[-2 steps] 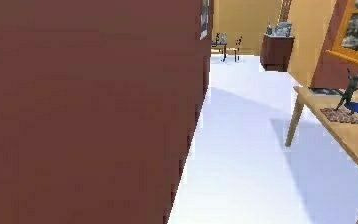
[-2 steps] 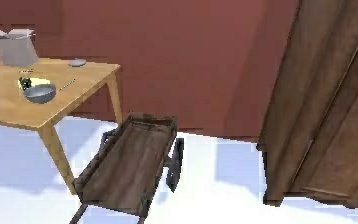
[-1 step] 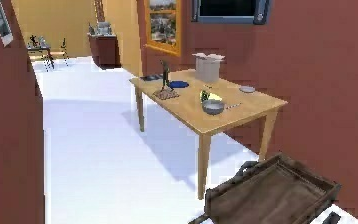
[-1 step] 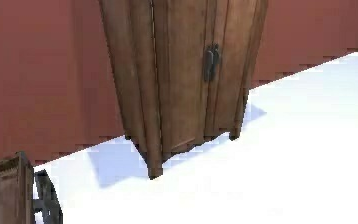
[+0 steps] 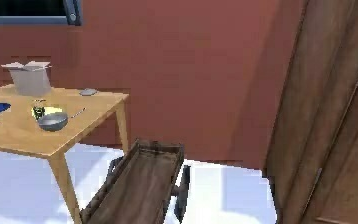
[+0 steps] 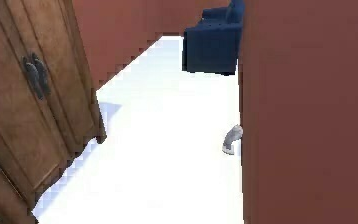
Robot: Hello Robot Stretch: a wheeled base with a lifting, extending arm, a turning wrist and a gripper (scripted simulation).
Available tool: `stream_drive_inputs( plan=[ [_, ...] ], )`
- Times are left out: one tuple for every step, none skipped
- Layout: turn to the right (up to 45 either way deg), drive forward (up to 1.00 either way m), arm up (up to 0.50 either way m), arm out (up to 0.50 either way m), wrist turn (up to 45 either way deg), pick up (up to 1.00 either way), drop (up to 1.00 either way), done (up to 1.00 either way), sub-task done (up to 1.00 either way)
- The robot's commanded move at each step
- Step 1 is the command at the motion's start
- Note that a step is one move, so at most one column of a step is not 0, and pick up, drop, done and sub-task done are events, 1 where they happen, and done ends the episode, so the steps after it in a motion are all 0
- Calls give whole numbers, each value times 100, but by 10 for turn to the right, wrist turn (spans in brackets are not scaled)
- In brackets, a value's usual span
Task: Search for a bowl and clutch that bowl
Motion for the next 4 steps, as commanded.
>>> stream_drive_inputs(
  plan=[
    [390,0,0,0,0,0,0,0,0],
    [0,35,0,0,0,0,0,0,0],
    [-450,0,0,0,0,0,0,0,0],
    [-450,0,0,0,0,0,0,0,0]
  ],
)
